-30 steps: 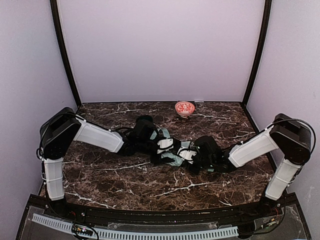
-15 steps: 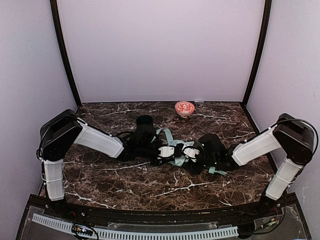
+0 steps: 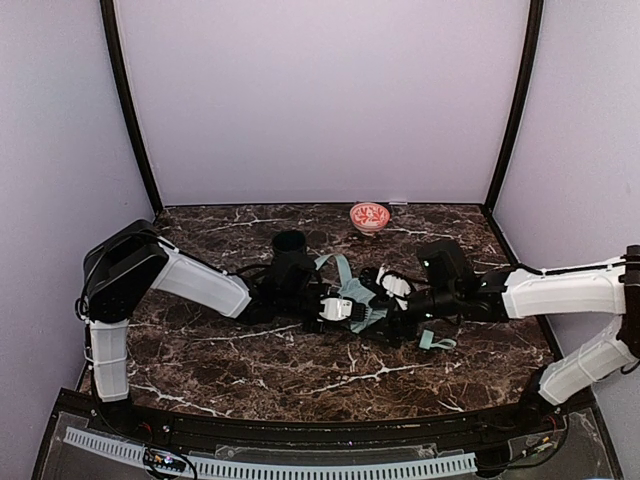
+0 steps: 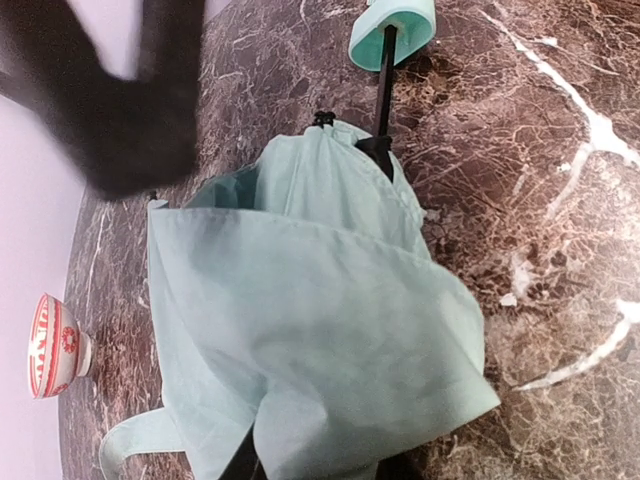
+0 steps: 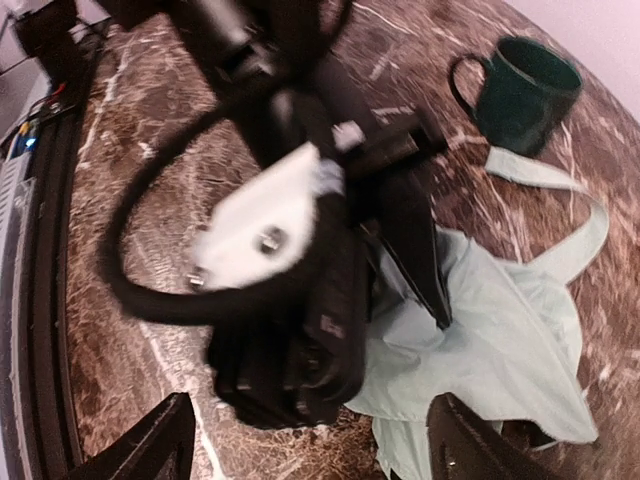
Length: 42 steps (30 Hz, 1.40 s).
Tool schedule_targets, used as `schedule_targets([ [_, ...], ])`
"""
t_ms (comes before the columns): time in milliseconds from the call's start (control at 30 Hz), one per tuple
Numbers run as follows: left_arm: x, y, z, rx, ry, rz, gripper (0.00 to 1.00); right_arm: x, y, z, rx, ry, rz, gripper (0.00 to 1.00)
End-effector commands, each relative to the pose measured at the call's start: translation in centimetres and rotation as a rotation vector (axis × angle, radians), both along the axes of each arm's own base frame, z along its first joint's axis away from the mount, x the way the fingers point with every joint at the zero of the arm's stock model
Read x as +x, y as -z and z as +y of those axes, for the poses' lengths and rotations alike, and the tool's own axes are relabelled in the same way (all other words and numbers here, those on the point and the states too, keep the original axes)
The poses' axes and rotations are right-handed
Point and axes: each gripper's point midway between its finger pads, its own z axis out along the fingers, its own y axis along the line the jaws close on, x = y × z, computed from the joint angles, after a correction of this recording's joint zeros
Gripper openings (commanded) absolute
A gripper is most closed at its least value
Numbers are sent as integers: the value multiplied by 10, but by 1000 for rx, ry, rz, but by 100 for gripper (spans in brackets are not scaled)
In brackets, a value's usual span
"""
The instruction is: Put away the umbrella
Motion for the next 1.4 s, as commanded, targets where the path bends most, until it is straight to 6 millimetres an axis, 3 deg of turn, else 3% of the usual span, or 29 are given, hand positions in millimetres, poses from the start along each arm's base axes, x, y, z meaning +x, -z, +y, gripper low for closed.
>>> schedule_targets([
  [0,-36,108,72,373,-59,214,24,-2,-40,-1,68,-42,75,86],
  [33,-36,107,72,373,-60,212,24,10,-45,-2,83,-18,82,96],
  [67,-35,107,72,376,-61,210,24,23,-47,-5,95,14,87,99],
  [167,-35,108,74,381,-61,203,24,70,-49,-18,127,134,59,97],
  [300,-36,108,74,382,-57,205,24,109,-42,-19,132,209,56,81],
  [400,-38,108,74,382,-49,204,25,120,-18,-11,72,215,126,65],
  [567,-40,110,75,387,-47,203,25,120,5,-10,25,211,191,64],
  [700,-41,109,74,383,-44,207,24,87,25,-1,-56,96,147,80],
  [800,-40,109,74,382,-42,203,25,69,58,-4,-180,85,189,81],
  [900,-40,109,74,385,-44,206,25,57,78,-10,-238,78,203,81],
  [1133,-39,110,76,394,-48,195,25,75,94,-35,-412,223,141,81],
  [1233,-35,106,77,380,-52,186,25,71,105,-45,-482,245,155,81],
  [1367,-34,98,73,351,-44,193,26,62,115,-43,-496,235,176,77],
])
